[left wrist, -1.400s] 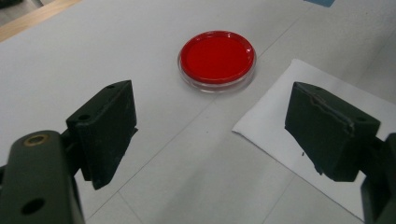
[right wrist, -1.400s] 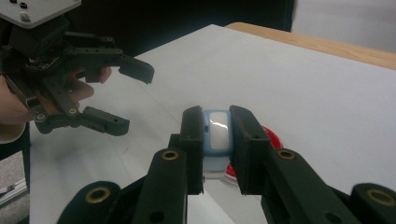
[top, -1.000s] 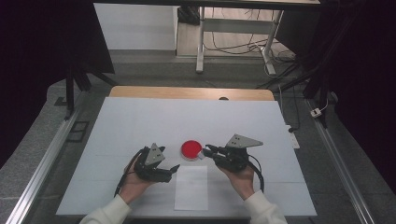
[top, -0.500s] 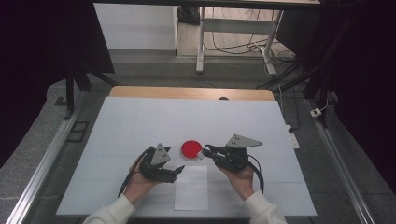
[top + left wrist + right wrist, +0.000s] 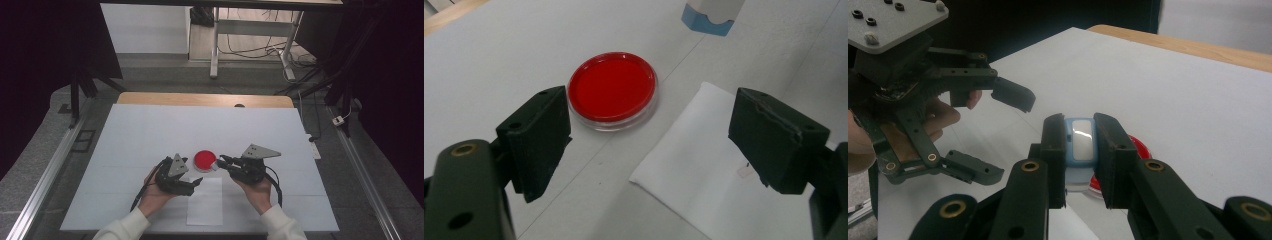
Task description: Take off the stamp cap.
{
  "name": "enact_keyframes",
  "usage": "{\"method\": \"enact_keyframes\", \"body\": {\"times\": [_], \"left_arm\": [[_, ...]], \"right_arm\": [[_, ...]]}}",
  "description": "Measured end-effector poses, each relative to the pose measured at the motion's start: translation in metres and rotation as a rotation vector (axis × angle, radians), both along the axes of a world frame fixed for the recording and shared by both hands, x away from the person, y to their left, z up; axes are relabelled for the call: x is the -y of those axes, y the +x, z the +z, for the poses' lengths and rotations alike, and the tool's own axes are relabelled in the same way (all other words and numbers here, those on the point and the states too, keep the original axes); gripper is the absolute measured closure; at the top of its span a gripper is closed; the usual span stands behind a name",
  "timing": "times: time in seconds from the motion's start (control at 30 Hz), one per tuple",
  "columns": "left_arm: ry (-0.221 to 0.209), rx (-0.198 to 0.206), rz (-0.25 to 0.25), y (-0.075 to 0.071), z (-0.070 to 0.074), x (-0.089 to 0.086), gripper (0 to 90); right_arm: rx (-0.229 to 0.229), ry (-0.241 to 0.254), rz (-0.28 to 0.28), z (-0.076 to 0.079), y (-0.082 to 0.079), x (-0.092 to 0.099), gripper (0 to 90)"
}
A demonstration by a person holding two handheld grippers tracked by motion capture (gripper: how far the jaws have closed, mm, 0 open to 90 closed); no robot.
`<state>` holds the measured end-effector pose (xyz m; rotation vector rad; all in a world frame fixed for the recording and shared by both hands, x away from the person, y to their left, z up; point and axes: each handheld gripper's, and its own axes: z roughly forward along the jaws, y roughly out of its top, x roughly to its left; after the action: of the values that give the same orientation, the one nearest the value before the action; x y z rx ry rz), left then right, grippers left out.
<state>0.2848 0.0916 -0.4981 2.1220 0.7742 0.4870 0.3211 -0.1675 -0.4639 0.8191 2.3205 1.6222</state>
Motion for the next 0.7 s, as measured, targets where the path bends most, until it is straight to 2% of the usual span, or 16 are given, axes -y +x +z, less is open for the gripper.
{"method": "enact_keyframes", "body": {"times": [0.7], "left_arm": [[0.012,0.014,-0.006,0.006,-0.001,0.018,19.1]], "right_arm": [[-0.005,0.001,0.003,-0.002,0.000,-0.003,75.4]]}}
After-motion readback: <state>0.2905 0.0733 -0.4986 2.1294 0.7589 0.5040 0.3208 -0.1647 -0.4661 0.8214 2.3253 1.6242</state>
